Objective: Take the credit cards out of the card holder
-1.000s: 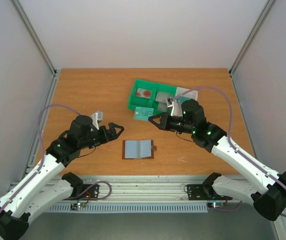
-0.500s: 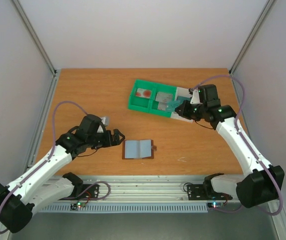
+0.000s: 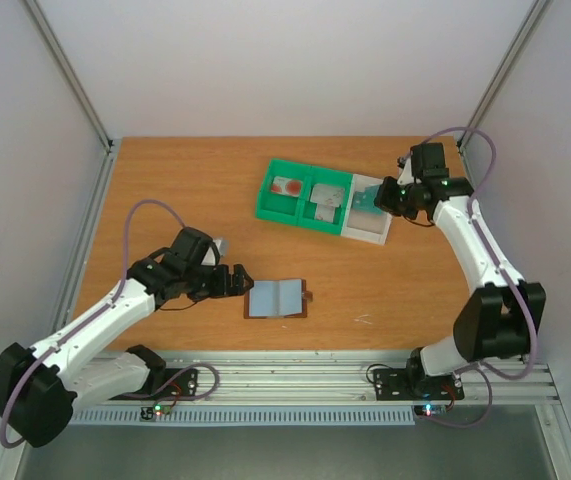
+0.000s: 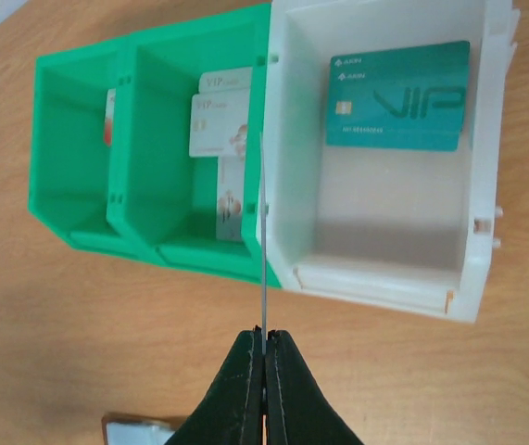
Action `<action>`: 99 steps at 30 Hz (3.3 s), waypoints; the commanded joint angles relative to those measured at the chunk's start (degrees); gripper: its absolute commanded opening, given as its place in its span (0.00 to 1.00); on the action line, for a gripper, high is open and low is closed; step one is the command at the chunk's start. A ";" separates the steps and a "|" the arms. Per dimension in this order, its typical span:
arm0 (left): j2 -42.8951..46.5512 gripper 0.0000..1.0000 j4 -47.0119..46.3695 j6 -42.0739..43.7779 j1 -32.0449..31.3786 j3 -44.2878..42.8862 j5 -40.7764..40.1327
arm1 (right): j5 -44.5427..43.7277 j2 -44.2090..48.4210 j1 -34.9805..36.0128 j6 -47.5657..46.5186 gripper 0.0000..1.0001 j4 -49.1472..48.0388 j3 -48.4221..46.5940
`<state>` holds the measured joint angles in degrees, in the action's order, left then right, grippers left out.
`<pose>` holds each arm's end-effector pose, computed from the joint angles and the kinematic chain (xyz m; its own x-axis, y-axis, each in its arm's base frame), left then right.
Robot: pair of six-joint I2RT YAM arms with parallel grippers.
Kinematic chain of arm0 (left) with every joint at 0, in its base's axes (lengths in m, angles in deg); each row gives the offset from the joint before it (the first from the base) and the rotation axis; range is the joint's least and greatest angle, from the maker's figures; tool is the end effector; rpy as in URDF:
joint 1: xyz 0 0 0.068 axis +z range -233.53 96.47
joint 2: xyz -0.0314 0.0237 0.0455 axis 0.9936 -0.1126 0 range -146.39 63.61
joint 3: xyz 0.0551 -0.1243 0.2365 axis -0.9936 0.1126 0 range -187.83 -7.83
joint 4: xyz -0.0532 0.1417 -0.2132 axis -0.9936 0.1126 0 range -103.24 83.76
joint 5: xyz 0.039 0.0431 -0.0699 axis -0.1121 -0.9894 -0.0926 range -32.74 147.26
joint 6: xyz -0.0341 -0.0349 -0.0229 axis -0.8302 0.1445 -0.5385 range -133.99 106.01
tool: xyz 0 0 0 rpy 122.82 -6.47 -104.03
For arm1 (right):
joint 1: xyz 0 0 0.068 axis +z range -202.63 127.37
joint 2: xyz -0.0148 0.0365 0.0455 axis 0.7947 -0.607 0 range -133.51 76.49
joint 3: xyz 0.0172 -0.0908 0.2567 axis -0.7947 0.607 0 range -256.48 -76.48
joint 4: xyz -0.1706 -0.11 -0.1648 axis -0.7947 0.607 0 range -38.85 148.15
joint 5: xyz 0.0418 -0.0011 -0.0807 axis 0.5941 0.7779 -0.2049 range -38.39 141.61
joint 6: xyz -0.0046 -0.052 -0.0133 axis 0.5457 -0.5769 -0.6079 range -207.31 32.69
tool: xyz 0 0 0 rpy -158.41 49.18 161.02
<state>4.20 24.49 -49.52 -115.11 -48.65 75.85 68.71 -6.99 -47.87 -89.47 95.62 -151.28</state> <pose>0.1618 -0.1127 0.2299 -0.9529 -0.0608 -0.2971 0.1145 0.8350 -0.5382 0.3041 0.0358 0.3118 -0.7873 -0.1016 -0.6081 -0.2848 0.9347 0.2127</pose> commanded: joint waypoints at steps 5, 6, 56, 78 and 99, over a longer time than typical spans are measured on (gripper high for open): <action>-3.20 0.99 -2.33 1.58 -0.02 -1.50 2.25 | 9.98 -14.18 -6.19 -3.49 0.01 -1.80 -6.64; -3.51 0.98 -2.38 1.57 -0.02 -1.65 2.31 | 10.34 -15.71 -6.26 -3.67 0.01 -1.77 -7.57; -13.27 0.84 -4.80 0.55 -0.02 -4.55 5.55 | 1.01 -38.76 -6.22 -5.82 0.16 9.70 -31.62; -16.15 0.73 -9.23 -2.18 -0.06 -2.07 6.62 | 0.79 -20.42 3.48 2.06 0.32 9.54 -20.61; -23.44 0.64 -19.42 -5.49 -0.06 3.11 8.23 | 5.38 -1.28 26.60 13.27 0.35 -6.53 12.71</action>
<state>-17.38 8.67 -54.77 -115.11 -46.27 83.44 72.30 -9.09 -23.50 -79.72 95.14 -142.56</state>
